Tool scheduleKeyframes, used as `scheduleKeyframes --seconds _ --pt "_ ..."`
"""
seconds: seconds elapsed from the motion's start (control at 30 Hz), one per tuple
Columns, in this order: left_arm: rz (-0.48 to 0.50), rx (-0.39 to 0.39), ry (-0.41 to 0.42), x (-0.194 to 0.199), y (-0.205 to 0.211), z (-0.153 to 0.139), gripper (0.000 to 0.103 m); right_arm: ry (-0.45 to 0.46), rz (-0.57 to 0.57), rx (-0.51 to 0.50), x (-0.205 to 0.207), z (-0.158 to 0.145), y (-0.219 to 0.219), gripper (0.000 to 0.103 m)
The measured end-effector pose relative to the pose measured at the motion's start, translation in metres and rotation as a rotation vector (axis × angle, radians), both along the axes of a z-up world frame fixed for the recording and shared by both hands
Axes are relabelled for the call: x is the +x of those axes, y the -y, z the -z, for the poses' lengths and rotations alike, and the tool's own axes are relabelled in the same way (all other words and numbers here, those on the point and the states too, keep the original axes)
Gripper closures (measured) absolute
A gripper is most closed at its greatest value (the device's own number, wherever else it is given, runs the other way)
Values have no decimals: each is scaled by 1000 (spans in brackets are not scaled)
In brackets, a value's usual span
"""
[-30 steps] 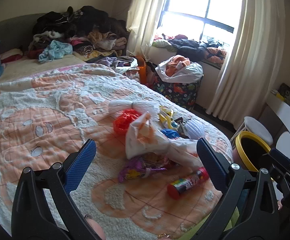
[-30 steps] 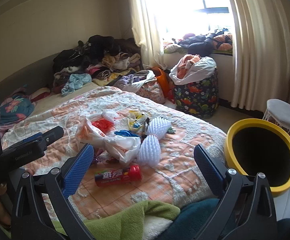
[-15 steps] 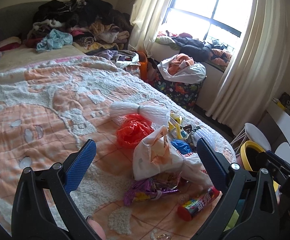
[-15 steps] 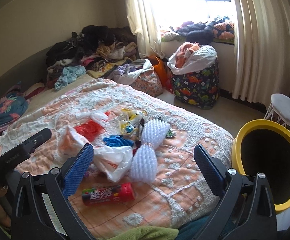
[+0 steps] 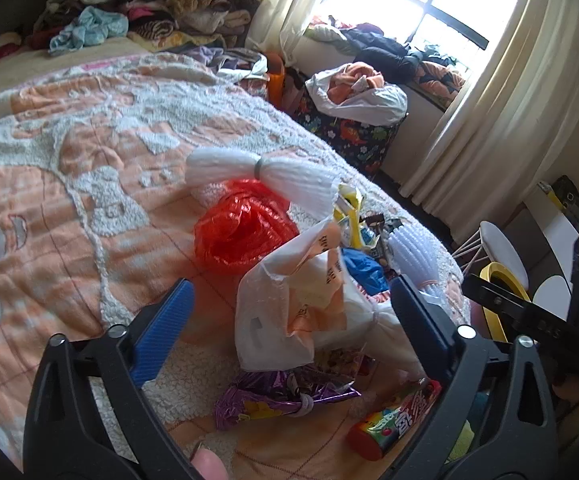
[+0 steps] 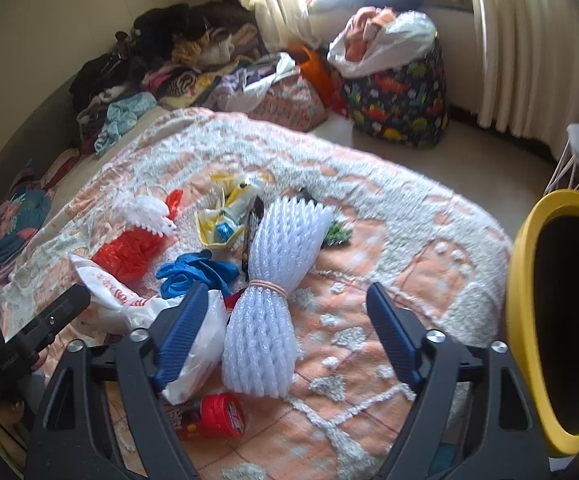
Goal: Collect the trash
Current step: 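Grasp the white plastic bag with left gripper while right grasps white foam mesh bundle, then carry the white bag and foam mesh bundle over the yellow bin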
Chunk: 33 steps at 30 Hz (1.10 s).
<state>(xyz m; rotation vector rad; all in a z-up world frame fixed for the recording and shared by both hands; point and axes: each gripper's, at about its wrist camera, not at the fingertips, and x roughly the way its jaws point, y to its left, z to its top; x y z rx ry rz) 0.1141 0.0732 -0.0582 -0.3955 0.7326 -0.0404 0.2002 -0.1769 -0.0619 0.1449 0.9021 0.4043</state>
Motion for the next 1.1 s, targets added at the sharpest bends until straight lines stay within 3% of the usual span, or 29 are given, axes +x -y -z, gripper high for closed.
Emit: scheduleKeyframes --seconds 0.17,0.23,0.3,0.43,0.47,0.5,0.83,1.1 --pt "4 -18 -24 2 0 5 25 -102 -31 38 18 21 -9 41" --pt "13 -25 -36 3 1 6 30 -141 -42 71 23 28 -10 57" --pt "21 -31 -44 3 3 7 43 -156 -55 100 21 31 -11 73" --pt "29 -2 -32 -2 11 0 59 -98 -61 135 11 19 -5 75" --pt "23 6 -21 -4 12 -4 72 -75 -53 134 7 14 -2 75" --pt "19 12 -13 -4 13 -8 74 -53 -46 139 4 8 2 75" --pt "62 48 86 -6 39 -48 77 74 28 185 -15 -26 52 75" --pt "135 77 121 0 76 -62 77 154 133 172 -30 -43 105 75"
